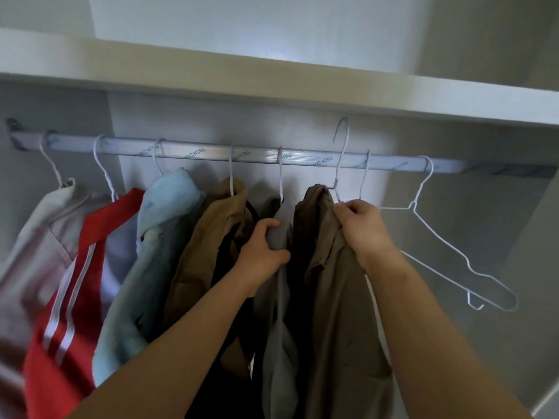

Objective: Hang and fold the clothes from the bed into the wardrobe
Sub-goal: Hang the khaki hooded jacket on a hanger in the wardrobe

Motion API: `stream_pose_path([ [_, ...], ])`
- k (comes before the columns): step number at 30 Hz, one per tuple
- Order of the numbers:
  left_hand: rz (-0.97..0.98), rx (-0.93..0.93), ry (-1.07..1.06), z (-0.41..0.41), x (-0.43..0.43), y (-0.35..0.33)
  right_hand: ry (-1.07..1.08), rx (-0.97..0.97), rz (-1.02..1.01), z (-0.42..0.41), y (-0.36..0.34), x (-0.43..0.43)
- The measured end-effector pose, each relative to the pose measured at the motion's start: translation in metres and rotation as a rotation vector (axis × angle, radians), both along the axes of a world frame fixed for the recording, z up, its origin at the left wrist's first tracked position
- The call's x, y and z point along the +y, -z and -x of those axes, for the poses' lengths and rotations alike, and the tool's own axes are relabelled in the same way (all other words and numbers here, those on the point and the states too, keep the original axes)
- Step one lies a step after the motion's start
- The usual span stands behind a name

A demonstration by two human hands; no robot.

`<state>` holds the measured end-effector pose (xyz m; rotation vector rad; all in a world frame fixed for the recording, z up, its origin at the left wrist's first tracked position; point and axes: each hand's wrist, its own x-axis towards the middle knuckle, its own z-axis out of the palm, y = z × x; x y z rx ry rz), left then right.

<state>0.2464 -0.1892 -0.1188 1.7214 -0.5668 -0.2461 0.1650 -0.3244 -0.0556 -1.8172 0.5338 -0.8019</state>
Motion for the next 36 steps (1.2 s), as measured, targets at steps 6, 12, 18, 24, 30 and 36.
stream_pose_path([
  [6, 0.009, 0.012, 0.035, -0.006, -0.002, 0.006, 0.009, 0.214, 0.098, -0.04, 0.034, -0.017],
  [12, 0.008, 0.017, 0.003, -0.01, -0.005, 0.016, 0.053, 0.156, 0.062, -0.044, 0.058, -0.014],
  [18, -0.264, -0.356, -0.271, 0.008, -0.013, 0.019, -0.009, 0.106, -0.079, -0.023, 0.09, -0.003],
  [24, -0.252, -0.803, -0.264, 0.039, -0.038, 0.017, 0.011, 0.101, -0.252, 0.007, 0.096, -0.009],
  [30, -0.199, -0.614, -0.134, 0.063, -0.064, 0.026, 0.037, 0.147, -0.245, 0.058, 0.092, -0.025],
  [36, -0.063, -0.51, -0.139, 0.108, -0.069, 0.044, 0.03, 0.121, -0.347, 0.108, 0.096, -0.022],
])
